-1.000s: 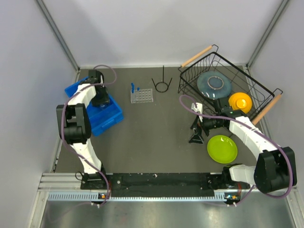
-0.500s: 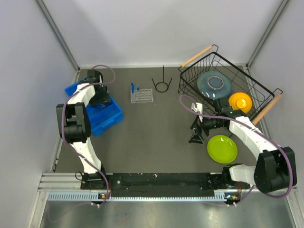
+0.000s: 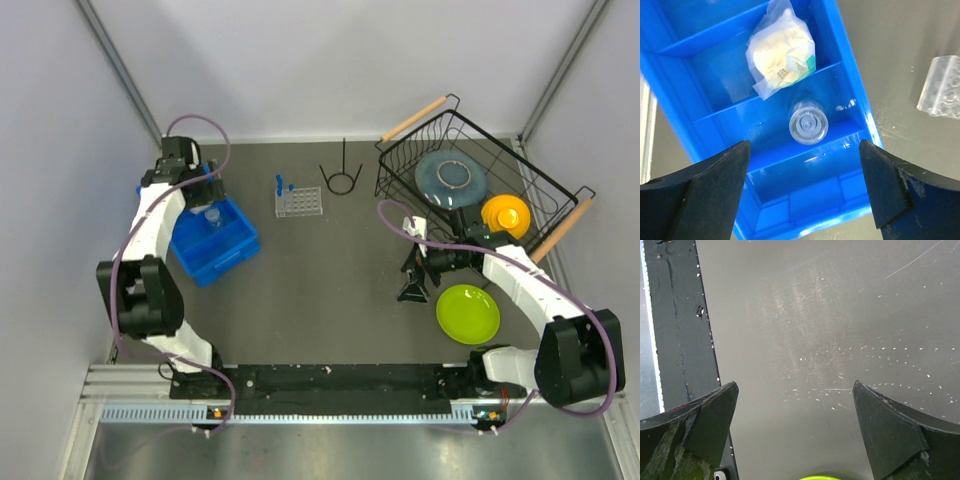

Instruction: Organize the chemistry lab equipment

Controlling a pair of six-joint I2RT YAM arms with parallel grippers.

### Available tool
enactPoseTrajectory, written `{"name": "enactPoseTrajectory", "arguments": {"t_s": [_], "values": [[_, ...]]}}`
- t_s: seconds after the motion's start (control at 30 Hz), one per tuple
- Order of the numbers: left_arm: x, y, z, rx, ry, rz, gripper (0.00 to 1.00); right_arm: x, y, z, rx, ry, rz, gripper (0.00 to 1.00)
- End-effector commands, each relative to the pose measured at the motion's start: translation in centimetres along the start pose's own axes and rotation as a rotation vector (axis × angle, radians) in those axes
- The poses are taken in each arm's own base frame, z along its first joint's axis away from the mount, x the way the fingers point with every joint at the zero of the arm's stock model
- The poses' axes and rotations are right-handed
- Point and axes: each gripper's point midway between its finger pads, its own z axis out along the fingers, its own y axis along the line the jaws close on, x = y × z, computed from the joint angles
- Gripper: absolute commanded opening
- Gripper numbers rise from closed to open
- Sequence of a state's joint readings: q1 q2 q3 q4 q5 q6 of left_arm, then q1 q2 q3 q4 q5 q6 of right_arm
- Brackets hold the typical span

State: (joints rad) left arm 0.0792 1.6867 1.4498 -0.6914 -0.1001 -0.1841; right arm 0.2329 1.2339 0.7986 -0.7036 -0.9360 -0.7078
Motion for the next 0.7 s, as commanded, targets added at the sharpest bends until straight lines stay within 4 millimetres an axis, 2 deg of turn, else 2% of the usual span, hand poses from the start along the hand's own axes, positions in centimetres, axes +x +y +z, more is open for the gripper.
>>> {"name": "enactPoseTrajectory", "arguments": {"t_s": [0.0, 0.03, 0.07, 0.13, 0.17, 0.2, 0.23, 0.27, 0.3, 0.33, 0.37, 0.4, 0.43, 0.47, 0.5, 0.53, 0.57, 0.6, 0.67], "values": [[-2.0, 0.2, -5.1, 0.042, -0.169, -0.028, 0.96, -1.1, 0.0, -0.3, -0.002, -0.031, -0.056, 0.99], [-1.2, 0.2, -5.4, 0.051, -0.169, -0.021, 0.97, -0.9, 0.0, -0.3, -0.003, -0.029, -0.056, 0.99], [-1.5, 0.2, -7.2, 0.066, -0.217, -0.025, 0.97, -0.8, 0.0, -0.2, -0.003, -0.027, -0.056, 0.99], [-0.3, -0.7, -8.0, 0.136, -0.233, -0.03, 0.97, -0.6, 0.0, -0.2, -0.002, -0.022, -0.05, 0.99], [-0.3, -1.5, -10.1, 0.203, -0.284, -0.022, 0.97, -0.6, -0.1, -0.2, 0.001, -0.02, -0.048, 0.99], [0.3, -2.6, -10.9, 0.275, -0.295, -0.006, 0.97, -0.8, -0.3, -0.3, 0.009, -0.017, -0.051, 0.99], [1.6, -2.7, -10.8, 0.295, -0.293, -0.011, 0.97, -0.9, -0.4, -0.2, 0.009, -0.014, -0.043, 0.99], [1.6, -3.0, -12.7, 0.329, -0.349, -0.013, 0.97, -1.1, -0.6, -0.3, 0.014, -0.012, -0.043, 0.99], [3.4, -3.8, -12.5, 0.391, -0.326, 0.0, 0.97, -1.5, -1.0, -0.5, 0.033, -0.004, -0.05, 0.99], [3.5, -4.0, -13.0, 0.415, -0.36, 0.004, 0.98, -1.6, -1.1, -0.3, 0.033, 0.013, -0.05, 0.99], [3.7, -4.3, -14.6, 0.45, -0.406, 0.005, 0.99, -1.8, -1.4, -0.4, 0.044, 0.027, -0.058, 0.99], [4.2, -4.6, -14.9, 0.472, -0.415, 0.01, 0.99, -2.9, -2.1, -0.8, 0.079, 0.043, -0.085, 0.99], [5.6, -4.9, -14.7, 0.504, -0.397, 0.012, 0.99, -3.2, -2.2, -0.8, 0.08, 0.064, -0.078, 0.99], [5.9, -5.0, -15.7, 0.523, -0.428, 0.013, 0.99, -3.4, -2.2, -0.3, 0.069, 0.089, -0.078, 0.99], [6.9, -5.1, -15.4, 0.534, -0.415, 0.016, 0.99, -5.1, -3.2, -0.7, 0.109, 0.098, -0.108, 0.99], [7.3, -5.2, -15.6, 0.551, -0.416, 0.02, 0.99, -5.6, -3.3, -0.6, 0.116, 0.115, -0.101, 0.99], [7.6, -5.2, -16.2, 0.558, -0.432, 0.021, 0.99, -6.5, -3.1, -0.1, 0.115, 0.129, -0.126, 0.99], [8.4, -5.3, -15.8, 0.564, -0.417, 0.022, 0.99, -7.9, -4.6, -0.2, 0.169, 0.153, -0.144, 0.99], [9.0, -5.3, -16.0, 0.575, -0.42, 0.034, 0.99, -9.5, -5.0, 0.8, 0.196, 0.177, -0.16, 0.99]]}}
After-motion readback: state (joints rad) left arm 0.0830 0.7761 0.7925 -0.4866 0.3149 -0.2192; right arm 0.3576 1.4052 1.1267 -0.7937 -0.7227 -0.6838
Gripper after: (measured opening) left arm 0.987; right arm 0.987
